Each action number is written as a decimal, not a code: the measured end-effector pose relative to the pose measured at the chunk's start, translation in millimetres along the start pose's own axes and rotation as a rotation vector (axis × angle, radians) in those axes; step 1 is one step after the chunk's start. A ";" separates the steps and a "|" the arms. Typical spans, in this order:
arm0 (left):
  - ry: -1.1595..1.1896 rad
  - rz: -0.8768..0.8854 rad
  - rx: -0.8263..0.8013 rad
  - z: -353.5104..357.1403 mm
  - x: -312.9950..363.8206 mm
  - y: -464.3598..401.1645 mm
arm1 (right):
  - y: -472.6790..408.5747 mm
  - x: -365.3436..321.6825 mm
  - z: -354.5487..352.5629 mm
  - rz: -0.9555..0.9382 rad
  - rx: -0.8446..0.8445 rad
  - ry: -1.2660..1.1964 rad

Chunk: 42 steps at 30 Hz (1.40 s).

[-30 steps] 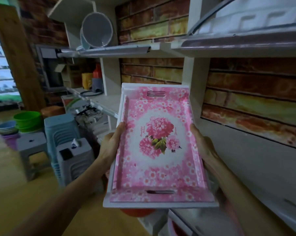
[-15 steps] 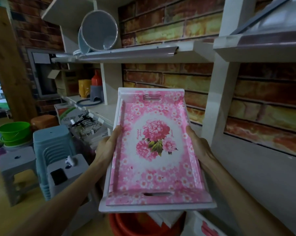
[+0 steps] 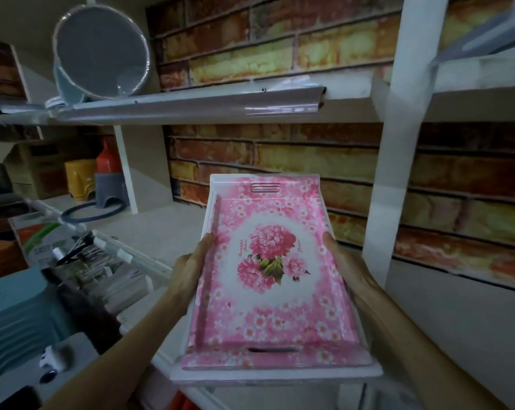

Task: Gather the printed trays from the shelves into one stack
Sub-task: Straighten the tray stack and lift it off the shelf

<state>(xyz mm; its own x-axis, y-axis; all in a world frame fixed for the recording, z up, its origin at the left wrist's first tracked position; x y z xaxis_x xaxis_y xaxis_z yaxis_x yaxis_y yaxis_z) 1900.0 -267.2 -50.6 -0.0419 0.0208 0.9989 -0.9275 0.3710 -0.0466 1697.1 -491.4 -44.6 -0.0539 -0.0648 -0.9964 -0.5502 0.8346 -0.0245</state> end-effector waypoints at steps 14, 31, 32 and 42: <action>-0.066 -0.095 -0.413 86.2 -38.8 -168.3 | -72.0 37.6 10.5 0.141 0.342 -0.089; -0.061 -0.184 -0.636 130.5 -77.7 -226.7 | -100.3 73.6 21.7 0.239 0.523 -0.060; -0.064 -0.189 -0.636 130.9 -78.8 -227.8 | -100.9 74.1 21.3 0.244 0.529 -0.054; -0.140 -0.213 -0.563 131.2 -83.7 -229.5 | -107.1 87.0 17.1 0.328 0.546 -0.044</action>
<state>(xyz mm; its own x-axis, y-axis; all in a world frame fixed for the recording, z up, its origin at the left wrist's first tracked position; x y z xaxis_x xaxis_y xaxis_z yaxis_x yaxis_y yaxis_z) 2067.6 -475.9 -123.0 0.0387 -0.2150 0.9758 -0.5836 0.7879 0.1967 1765.6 -577.0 -130.0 -0.1073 0.2544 -0.9611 -0.0066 0.9665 0.2566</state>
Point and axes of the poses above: each hand's wrist, its own y-axis away from the middle knuckle, its own z-axis out of the palm, x = y × z, the point moved 2 cm from there along -y, towards the middle knuckle, and after that the axes turned 8 degrees about x, right-handed, at the moved point
